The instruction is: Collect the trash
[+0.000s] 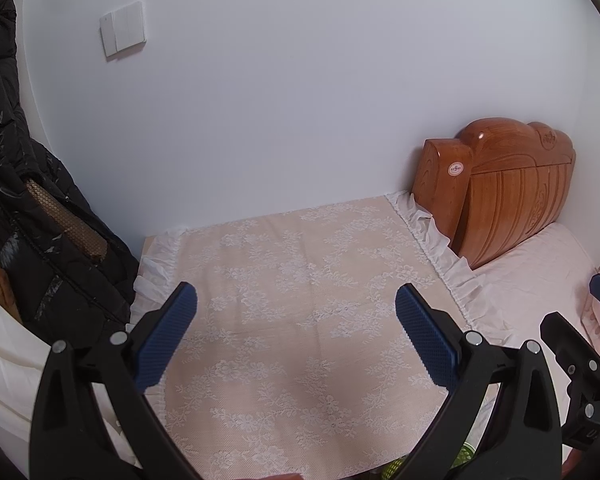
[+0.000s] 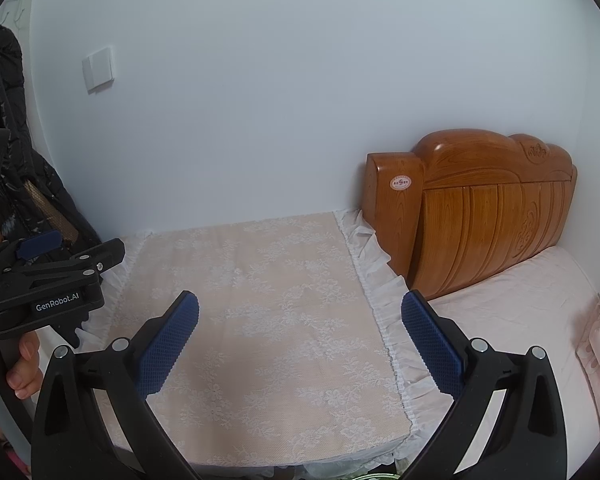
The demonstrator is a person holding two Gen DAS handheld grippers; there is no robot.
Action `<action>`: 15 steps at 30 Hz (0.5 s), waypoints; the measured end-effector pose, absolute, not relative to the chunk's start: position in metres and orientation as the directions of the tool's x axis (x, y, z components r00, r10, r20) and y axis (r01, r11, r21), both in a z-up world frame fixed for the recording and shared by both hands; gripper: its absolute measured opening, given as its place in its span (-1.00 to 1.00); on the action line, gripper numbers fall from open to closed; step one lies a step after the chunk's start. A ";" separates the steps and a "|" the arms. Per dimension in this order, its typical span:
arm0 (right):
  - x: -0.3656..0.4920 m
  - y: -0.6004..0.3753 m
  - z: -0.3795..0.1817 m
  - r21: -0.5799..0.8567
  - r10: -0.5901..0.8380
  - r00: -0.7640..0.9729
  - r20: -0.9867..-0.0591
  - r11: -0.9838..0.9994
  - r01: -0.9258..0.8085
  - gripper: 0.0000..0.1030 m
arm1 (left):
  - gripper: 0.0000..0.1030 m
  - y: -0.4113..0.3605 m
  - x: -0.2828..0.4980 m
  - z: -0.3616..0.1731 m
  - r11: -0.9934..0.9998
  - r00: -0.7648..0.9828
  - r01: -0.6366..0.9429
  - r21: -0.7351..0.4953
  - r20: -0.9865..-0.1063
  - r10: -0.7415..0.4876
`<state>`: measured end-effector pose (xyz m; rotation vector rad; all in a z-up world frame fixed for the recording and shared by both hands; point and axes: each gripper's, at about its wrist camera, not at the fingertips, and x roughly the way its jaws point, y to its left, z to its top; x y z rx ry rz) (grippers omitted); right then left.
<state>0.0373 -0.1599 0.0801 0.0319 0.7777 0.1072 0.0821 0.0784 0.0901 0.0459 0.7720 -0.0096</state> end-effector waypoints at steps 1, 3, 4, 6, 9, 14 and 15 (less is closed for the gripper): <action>0.038 -0.160 0.080 0.068 0.107 0.707 -0.699 0.994 -0.083 0.96 | 0.85 0.078 0.082 0.090 0.999 0.717 0.026 0.038 -0.697 0.007; 0.038 -0.159 0.080 0.069 0.108 0.707 -0.699 0.994 -0.083 0.96 | 0.85 0.078 0.082 0.090 0.999 0.717 0.027 0.038 -0.697 0.007; 0.038 -0.159 0.080 0.069 0.107 0.707 -0.699 0.994 -0.083 0.96 | 0.85 0.078 0.082 0.090 0.999 0.717 0.026 0.038 -0.697 0.008; 0.038 -0.159 0.080 0.068 0.107 0.707 -0.699 0.994 -0.083 0.96 | 0.85 0.078 0.082 0.090 0.999 0.717 0.025 0.037 -0.697 0.008; 0.038 -0.159 0.080 0.069 0.107 0.707 -0.699 0.994 -0.083 0.96 | 0.85 0.078 0.082 0.090 0.999 0.717 0.025 0.038 -0.697 0.009; 0.038 -0.159 0.080 0.069 0.107 0.706 -0.701 0.994 -0.082 0.96 | 0.85 0.078 0.082 0.090 0.999 0.717 0.024 0.039 -0.697 0.010; 0.038 -0.159 0.080 0.069 0.106 0.706 -0.701 0.994 -0.082 0.96 | 0.85 0.078 0.082 0.090 0.999 0.717 0.023 0.039 -0.697 0.011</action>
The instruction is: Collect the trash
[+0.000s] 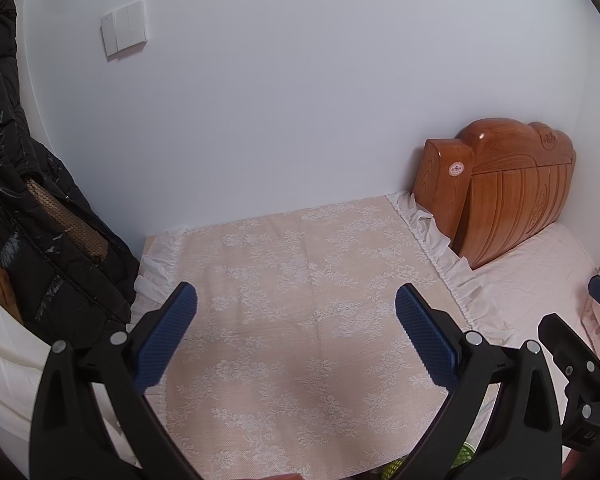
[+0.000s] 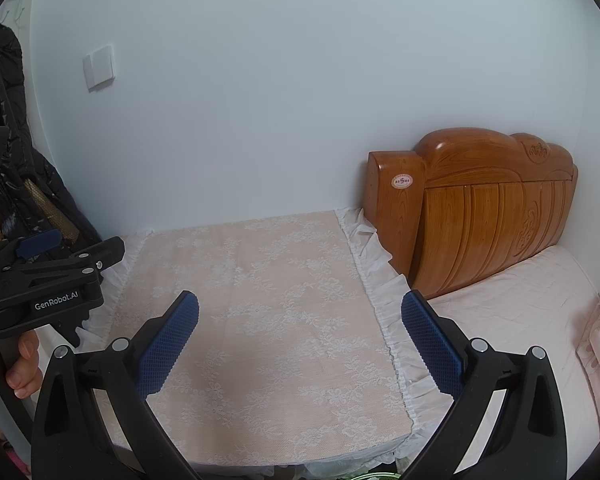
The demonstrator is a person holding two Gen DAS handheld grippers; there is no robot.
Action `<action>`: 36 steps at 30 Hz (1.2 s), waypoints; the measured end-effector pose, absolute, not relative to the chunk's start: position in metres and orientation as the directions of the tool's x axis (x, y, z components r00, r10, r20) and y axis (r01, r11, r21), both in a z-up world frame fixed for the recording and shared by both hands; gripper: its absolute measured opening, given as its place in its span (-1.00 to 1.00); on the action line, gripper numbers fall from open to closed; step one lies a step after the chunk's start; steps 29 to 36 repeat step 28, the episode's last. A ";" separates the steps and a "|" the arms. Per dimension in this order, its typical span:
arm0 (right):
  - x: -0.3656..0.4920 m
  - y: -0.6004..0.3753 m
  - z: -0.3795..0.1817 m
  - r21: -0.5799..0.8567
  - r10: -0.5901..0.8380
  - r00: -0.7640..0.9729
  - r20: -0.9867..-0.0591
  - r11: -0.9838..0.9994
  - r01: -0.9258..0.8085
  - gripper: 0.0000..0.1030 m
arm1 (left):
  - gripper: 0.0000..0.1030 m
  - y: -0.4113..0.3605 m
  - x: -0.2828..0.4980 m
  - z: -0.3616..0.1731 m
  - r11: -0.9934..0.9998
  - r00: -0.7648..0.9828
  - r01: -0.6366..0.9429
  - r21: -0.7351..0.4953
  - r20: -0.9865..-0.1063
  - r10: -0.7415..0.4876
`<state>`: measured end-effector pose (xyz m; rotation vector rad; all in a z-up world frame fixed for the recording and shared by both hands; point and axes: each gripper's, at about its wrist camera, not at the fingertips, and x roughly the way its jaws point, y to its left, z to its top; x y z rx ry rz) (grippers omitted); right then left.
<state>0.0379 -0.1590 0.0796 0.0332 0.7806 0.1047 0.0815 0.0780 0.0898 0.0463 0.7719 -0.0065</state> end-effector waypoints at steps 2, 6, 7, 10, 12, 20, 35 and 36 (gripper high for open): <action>0.038 -0.159 0.079 0.069 0.107 0.705 -0.701 0.994 -0.082 0.96 | 0.85 0.078 0.082 0.089 0.999 0.715 0.022 0.038 -0.699 0.011; 0.038 -0.158 0.078 0.069 0.107 0.704 -0.702 0.994 -0.082 0.96 | 0.85 0.078 0.084 0.088 0.999 0.711 0.022 0.036 -0.703 0.010; 0.037 -0.158 0.077 0.069 0.107 0.704 -0.702 0.994 -0.081 0.96 | 0.85 0.078 0.084 0.088 0.999 0.711 0.022 0.037 -0.703 0.011; 0.038 -0.158 0.077 0.070 0.108 0.703 -0.703 0.994 -0.083 0.96 | 0.85 0.078 0.085 0.087 0.999 0.710 0.023 0.041 -0.704 0.012; 0.039 -0.158 0.076 0.070 0.108 0.701 -0.705 0.994 -0.082 0.96 | 0.85 0.078 0.085 0.086 0.999 0.711 0.025 0.043 -0.703 0.012; 0.040 -0.157 0.074 0.072 0.104 0.700 -0.707 0.995 -0.075 0.96 | 0.85 0.077 0.084 0.086 0.999 0.712 0.032 0.034 -0.702 0.001; 0.040 -0.156 0.074 0.072 0.100 0.698 -0.709 0.995 -0.069 0.96 | 0.85 0.077 0.087 0.086 0.999 0.703 0.032 0.027 -0.711 -0.003; 0.040 -0.156 0.074 0.072 0.100 0.698 -0.709 0.995 -0.069 0.96 | 0.85 0.077 0.087 0.086 0.999 0.703 0.032 0.027 -0.711 -0.003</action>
